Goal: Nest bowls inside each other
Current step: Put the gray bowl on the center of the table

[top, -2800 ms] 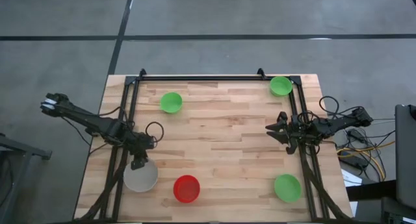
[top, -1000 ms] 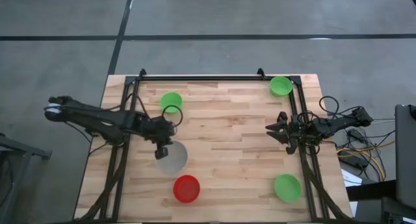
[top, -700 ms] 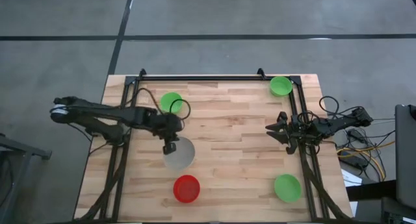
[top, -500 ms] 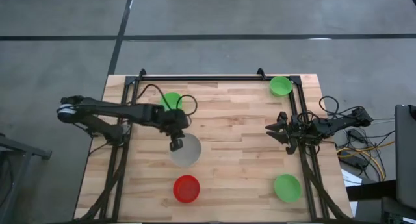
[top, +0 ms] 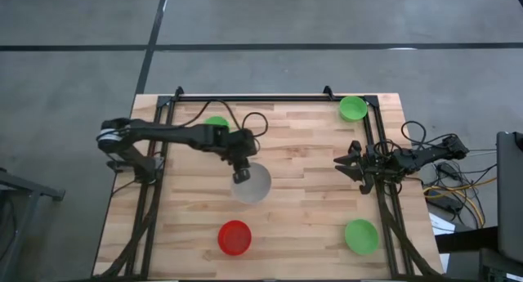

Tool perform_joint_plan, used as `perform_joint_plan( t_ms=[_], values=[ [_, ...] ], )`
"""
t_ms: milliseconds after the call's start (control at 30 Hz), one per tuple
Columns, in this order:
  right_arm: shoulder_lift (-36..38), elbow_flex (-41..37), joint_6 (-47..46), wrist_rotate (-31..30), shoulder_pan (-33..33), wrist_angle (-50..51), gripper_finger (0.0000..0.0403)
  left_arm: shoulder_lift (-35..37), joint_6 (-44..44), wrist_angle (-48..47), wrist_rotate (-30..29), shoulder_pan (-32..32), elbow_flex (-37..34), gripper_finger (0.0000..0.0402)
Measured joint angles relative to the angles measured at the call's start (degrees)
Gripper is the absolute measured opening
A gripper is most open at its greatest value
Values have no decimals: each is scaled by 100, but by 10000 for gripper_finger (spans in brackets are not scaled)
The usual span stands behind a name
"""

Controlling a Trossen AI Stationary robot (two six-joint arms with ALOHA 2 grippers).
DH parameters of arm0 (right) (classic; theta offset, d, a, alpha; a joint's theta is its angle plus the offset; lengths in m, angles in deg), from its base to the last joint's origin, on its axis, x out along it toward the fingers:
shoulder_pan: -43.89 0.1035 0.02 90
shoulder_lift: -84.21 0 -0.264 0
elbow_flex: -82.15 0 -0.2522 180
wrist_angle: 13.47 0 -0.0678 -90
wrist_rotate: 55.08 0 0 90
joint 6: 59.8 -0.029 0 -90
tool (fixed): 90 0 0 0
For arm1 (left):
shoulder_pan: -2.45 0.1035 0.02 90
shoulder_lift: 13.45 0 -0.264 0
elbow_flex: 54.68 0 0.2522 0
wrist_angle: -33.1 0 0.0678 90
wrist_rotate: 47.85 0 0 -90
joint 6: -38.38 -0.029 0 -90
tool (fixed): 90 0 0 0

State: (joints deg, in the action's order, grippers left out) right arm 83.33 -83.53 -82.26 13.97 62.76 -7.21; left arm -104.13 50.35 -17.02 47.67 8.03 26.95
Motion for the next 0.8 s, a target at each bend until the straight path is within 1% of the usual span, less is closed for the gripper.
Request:
perform_joint_plan(
  t_ms=[233,367,500,800],
  values=[
    [0,-2,0,2,0,0,132,-558,-108,4,2,34,428,6],
    [-1,-1,0,1,0,0,132,-783,-113,49,3,86,459,7],
    [-1,-2,0,1,-1,0,132,-898,-98,251,100,138,400,6],
    [0,-1,0,1,0,0,132,-1118,-9,342,97,209,398,6]
  ],
)
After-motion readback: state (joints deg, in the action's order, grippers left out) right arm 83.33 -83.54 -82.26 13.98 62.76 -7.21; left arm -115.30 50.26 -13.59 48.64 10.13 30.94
